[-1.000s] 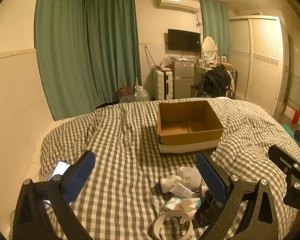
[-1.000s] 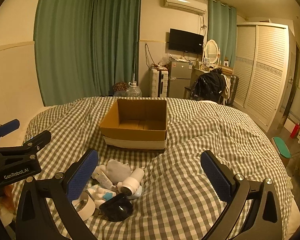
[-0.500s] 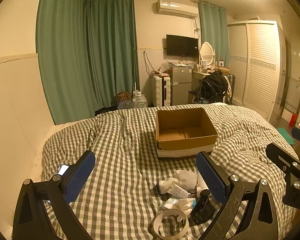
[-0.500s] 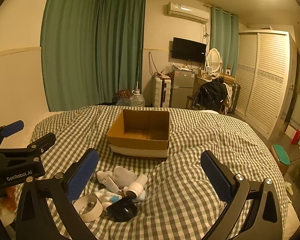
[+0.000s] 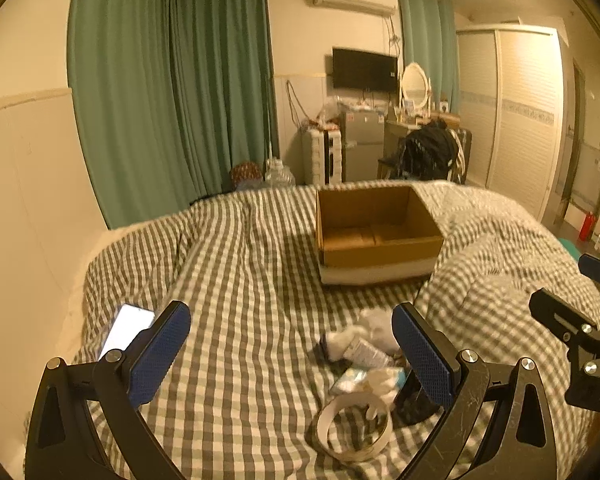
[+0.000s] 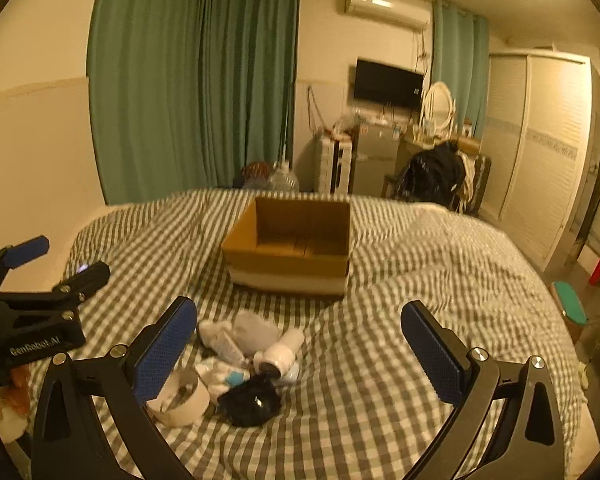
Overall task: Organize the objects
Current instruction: 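Reach the left tool toward the tape roll in the item pile, then grasp the tape roll with the left tool while the right tool grasps the black round object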
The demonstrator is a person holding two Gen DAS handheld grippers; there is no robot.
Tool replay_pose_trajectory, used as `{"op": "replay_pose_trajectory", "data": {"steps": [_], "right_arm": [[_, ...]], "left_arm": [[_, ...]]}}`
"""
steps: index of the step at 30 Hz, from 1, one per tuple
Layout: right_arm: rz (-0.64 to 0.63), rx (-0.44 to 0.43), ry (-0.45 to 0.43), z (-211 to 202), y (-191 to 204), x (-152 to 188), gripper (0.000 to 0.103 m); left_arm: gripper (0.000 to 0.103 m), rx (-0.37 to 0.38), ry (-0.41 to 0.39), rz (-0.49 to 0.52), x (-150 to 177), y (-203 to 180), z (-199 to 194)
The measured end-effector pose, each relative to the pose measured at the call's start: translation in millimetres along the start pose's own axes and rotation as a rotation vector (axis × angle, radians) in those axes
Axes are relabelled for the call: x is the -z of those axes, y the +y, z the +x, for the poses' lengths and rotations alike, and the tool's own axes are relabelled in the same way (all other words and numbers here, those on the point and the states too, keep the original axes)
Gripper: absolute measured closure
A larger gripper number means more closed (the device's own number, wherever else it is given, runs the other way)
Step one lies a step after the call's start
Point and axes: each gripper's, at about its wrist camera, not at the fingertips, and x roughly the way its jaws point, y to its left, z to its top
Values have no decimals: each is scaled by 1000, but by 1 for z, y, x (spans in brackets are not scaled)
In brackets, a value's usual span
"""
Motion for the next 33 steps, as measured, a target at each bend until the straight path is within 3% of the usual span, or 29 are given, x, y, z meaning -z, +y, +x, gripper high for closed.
{"op": "replay_pose_trajectory", "data": {"steps": [7,17,24,27,31,33], "right_arm": [[-9,-10,120,34,0,29,1],[9,17,193,58,-12,47,1],[3,6,249,80,-7,61,1],[-5,0,273,88,-3,67,1],[-12,-2,304,98,0,73,1],[-17,-4,316,101,1,75,1]], "left_arm": [[0,70,140,24,29,-10,31],[0,248,403,84,90,-42,79],[2,307,553,27,115,-42,127],[19,344,565,18,119,-42,136],[20,380,545,-18,114,-33,132],[20,346,488,-18,104,-26,118]]}}
